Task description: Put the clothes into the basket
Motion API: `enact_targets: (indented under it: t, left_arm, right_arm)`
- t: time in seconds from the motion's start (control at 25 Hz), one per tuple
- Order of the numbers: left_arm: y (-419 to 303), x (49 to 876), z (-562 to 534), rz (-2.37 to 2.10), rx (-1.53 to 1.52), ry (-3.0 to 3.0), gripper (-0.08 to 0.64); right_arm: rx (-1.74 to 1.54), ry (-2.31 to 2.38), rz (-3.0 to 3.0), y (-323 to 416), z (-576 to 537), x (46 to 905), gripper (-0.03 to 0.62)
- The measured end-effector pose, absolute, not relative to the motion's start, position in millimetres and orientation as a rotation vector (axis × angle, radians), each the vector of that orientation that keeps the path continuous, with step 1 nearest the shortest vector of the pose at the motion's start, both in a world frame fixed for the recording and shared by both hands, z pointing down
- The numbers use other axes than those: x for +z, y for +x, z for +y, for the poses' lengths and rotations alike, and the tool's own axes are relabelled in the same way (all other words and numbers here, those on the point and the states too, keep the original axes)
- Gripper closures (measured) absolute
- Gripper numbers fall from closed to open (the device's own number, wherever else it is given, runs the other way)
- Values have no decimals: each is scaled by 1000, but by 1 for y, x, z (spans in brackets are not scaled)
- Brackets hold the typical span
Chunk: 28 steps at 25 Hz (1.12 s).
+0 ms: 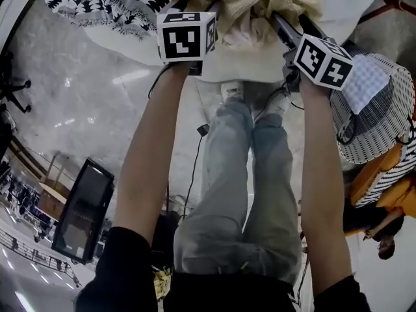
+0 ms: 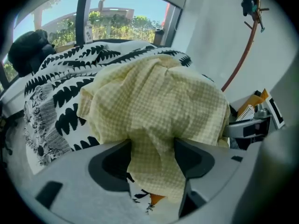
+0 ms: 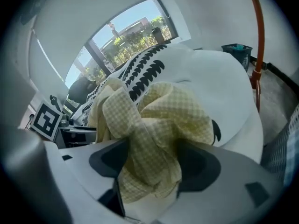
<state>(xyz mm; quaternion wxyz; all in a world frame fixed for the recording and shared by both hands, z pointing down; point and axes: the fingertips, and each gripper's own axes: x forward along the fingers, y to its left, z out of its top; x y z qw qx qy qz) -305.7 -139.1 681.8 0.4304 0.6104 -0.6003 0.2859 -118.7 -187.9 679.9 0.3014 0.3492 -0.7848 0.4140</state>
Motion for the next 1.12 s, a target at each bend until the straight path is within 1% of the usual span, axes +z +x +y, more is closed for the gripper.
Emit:
enact_targets:
  t: [0.24, 0.28, 0.32, 0.36, 0.4, 0.48, 0.72, 1.12]
  left_arm:
    - [-299, 694, -149, -1496, 785, 1595, 302]
    - [-295, 693, -148, -1476, 811, 1610, 338]
    - [-291, 692, -146, -1447, 853, 1634, 400]
    - [-286, 691, -144, -1414, 910, 1666, 465]
    - [-281, 691, -142, -1380, 967, 1697, 491]
    - [-273, 687, -137, -1326, 1000, 1720, 506]
    - [-249, 650, -120, -1275, 893, 1754, 512]
    - [-163, 554, -118, -1238, 795, 1944, 514]
  right_arm:
    - [1164, 960, -2082, -129, -188, 698, 307]
    - [1195, 940, -2068, -130, -184, 698, 351]
    - [1223, 906, -2049, -132, -177, 698, 439]
    - [1237, 865, -2033, -135, -171, 697, 495]
    - [1236, 827, -2022, -139, -165, 695, 508]
    - [1231, 776, -2020, -144, -156, 688, 520]
    - [1276, 752, -2092, -133, -137, 647, 526]
    - [1286, 880, -2243, -60, -124, 547, 528]
